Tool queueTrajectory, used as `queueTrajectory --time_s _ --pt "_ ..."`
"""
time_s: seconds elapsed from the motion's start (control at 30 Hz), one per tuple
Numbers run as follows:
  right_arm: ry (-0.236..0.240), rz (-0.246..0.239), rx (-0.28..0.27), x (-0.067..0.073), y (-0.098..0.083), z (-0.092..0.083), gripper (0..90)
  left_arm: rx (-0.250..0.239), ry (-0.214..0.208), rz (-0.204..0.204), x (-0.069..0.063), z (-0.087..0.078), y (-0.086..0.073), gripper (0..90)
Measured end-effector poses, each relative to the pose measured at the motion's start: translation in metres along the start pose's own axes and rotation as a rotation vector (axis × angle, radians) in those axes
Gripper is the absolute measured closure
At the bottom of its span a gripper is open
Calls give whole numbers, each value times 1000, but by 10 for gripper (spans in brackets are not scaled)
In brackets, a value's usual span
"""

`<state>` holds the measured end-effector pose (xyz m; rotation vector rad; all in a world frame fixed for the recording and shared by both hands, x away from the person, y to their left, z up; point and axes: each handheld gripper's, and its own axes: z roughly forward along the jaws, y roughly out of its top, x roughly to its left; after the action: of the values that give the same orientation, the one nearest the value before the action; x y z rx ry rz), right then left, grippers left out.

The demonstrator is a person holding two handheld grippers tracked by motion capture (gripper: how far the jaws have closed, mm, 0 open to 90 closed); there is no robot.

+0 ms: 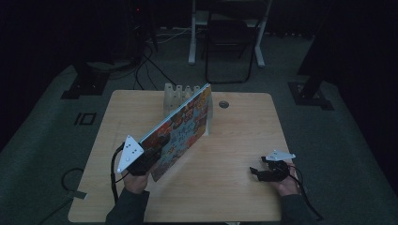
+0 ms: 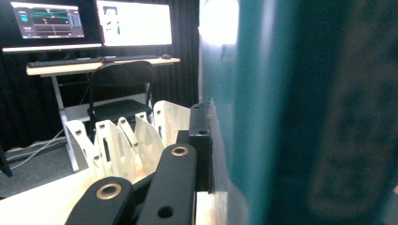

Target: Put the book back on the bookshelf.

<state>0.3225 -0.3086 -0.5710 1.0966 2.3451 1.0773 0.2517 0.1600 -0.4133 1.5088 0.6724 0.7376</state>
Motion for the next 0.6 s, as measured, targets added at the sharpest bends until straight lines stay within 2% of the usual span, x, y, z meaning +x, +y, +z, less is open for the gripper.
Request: queueTrajectory --time_s 0.6 --pt "1 0 0 0 0 0 231 -6 33 -14 3 -5 -1 811"
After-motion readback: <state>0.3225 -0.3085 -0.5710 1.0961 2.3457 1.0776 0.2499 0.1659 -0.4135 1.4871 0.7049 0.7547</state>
